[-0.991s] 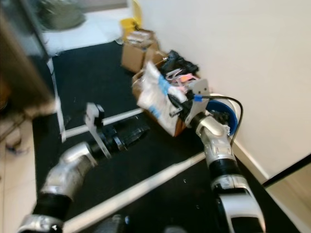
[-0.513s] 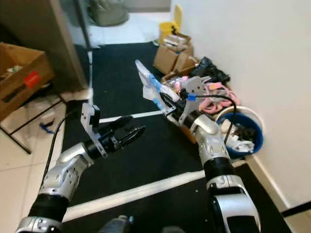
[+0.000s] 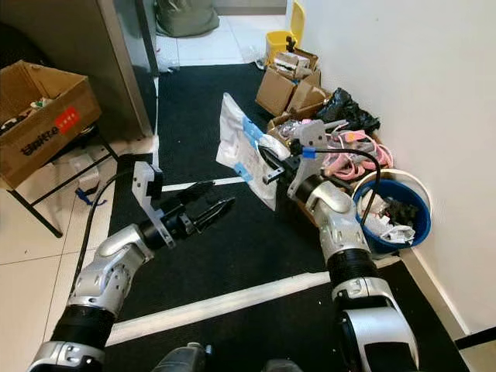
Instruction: Picking trash to rubbish bin
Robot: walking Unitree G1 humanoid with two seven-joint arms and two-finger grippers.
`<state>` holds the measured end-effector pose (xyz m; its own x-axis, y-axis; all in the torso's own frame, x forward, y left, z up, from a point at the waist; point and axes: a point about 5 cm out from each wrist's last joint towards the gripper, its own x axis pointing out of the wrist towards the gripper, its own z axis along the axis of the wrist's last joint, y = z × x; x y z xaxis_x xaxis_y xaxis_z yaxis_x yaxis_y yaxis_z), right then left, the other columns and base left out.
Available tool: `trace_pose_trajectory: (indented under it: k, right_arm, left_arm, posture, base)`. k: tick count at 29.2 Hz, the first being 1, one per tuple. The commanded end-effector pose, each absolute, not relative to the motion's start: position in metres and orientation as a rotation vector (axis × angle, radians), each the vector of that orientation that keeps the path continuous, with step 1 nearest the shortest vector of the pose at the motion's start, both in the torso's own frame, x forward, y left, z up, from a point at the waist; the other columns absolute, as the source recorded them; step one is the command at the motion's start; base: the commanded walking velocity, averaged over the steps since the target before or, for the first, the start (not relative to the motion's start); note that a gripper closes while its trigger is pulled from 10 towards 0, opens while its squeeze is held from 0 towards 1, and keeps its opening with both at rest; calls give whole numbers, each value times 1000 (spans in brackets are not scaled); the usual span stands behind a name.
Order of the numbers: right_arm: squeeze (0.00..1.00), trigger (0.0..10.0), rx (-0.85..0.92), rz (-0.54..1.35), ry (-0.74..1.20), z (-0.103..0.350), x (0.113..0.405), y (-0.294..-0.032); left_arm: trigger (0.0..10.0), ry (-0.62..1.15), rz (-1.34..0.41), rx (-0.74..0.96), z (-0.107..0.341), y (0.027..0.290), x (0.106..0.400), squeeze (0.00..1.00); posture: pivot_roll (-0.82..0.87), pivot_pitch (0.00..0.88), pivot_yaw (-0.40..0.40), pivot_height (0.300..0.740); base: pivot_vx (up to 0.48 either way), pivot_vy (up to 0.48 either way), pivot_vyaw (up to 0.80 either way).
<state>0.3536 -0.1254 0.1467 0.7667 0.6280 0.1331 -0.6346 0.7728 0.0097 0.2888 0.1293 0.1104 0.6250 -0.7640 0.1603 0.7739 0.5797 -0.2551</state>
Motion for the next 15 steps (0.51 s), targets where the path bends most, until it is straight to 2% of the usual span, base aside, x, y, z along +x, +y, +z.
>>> trace_pose_trajectory:
  k: [1,4,15]
  right_arm:
    - [0,10000,41,679,-119,146,353,-129]
    - [0,10000,37,681,-120,146,353,-128]
    - [0,10000,26,688,-124,147,353,-128]
  left_arm:
    - [10000,-13,-903,-301,106,127,288,0]
    - [10000,-13,-903,-300,106,127,288,0]
    - [10000,-15,-907,-299,106,126,288,0]
  posture:
    - [-25,0,-63,740]
    - [-25,0,-63,740]
    - [-21,0,-68,740]
  base:
    - [326,0,0]
    - [326,0,0]
    - [325,0,769]
